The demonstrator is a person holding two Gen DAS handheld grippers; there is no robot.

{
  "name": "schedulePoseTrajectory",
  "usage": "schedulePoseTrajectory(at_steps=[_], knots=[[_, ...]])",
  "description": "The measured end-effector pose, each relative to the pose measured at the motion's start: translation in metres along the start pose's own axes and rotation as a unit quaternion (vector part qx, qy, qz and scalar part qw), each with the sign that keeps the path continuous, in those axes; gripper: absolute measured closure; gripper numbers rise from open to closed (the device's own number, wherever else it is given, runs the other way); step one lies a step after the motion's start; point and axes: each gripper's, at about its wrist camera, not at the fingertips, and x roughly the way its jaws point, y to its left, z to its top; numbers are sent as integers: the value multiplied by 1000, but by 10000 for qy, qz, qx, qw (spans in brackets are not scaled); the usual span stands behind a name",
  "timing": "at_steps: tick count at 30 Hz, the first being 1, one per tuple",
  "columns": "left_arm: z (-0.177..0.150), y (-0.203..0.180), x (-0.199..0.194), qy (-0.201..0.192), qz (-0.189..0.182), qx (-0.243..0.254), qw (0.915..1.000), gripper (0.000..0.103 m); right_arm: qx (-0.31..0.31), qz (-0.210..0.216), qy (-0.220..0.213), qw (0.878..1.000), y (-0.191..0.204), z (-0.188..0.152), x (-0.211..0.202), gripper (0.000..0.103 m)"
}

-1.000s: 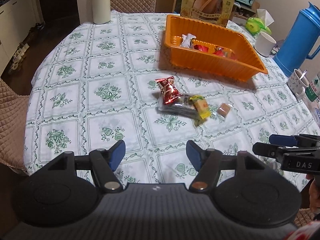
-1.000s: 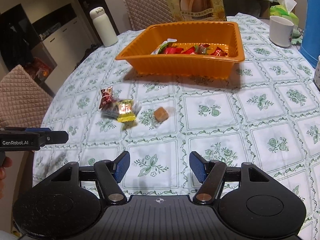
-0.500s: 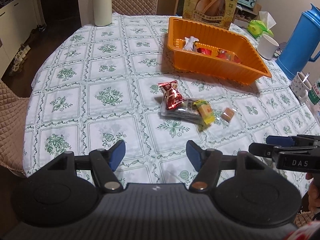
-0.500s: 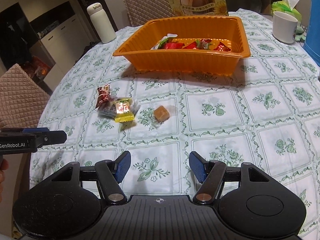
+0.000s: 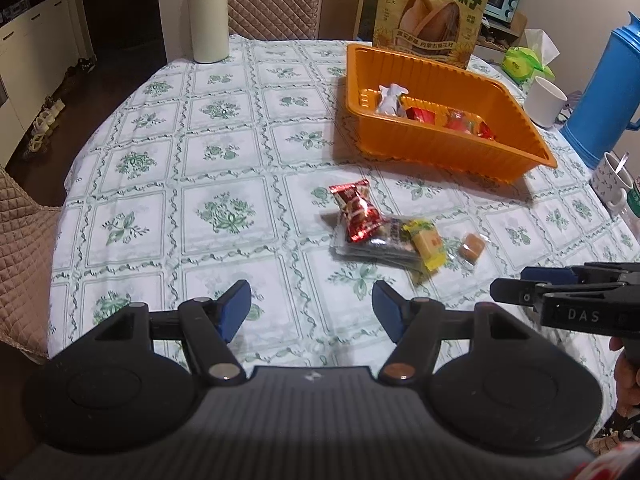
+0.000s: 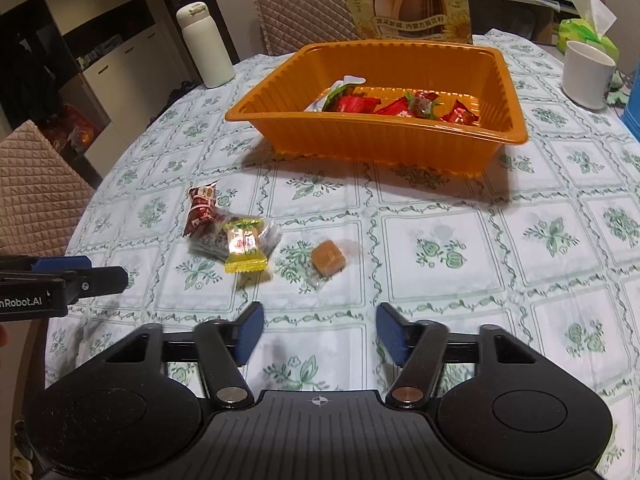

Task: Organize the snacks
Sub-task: 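Grasp the brown caramel cube in clear wrapper with the right gripper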

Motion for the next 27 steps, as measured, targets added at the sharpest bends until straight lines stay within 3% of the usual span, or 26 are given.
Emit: schedulePoseTrajectory(at_steps=[7, 27], knots=[[7, 6, 7, -27, 43, -56, 10000, 39, 166, -7, 38, 9999, -5, 8, 16, 61], [12, 14, 16, -7, 54, -111, 9999, 39, 58, -255, -63, 9996, 6, 32, 50, 68]])
